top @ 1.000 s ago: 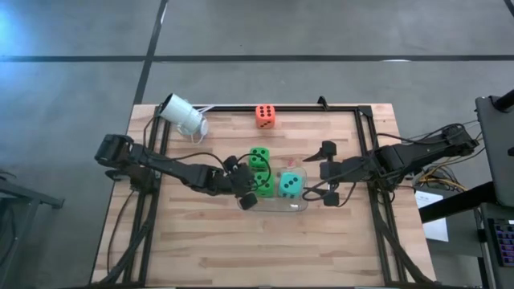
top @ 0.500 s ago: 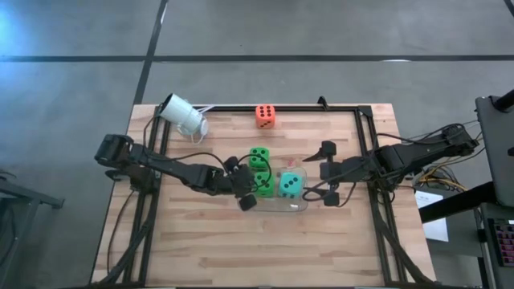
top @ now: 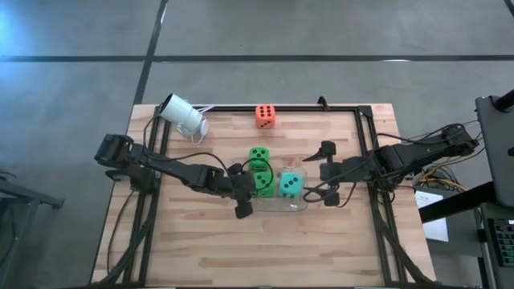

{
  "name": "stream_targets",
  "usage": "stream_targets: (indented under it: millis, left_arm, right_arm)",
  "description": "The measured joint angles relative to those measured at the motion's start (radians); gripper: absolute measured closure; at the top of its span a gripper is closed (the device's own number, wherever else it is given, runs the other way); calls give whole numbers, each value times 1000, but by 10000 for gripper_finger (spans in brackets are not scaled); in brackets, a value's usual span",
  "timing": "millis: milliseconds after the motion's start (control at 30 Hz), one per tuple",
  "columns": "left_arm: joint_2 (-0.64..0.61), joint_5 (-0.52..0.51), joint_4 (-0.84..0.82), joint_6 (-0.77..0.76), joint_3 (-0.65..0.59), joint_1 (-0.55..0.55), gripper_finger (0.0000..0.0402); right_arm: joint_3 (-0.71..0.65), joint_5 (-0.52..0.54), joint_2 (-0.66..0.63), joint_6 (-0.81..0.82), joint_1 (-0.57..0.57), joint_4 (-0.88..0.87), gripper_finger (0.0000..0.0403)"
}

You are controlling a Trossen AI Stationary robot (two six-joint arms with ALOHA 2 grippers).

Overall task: Pick & Place Dice
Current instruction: Put the small violet die into the transparent bin

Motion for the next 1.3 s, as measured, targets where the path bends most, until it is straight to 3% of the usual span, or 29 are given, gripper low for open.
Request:
stream_targets:
  millis: [267,667,1300]
  left_arm:
    - [0,57,-4,54,0,0,304]
    - [28,11,-3,53,0,38,304]
    - [0,3,9,185,8,46,303]
  right_arm:
    - [0,0,0,3,0,1,3]
    - [0,1,0,2,0,3,3]
    - [0,1,0,-5,0,19,3]
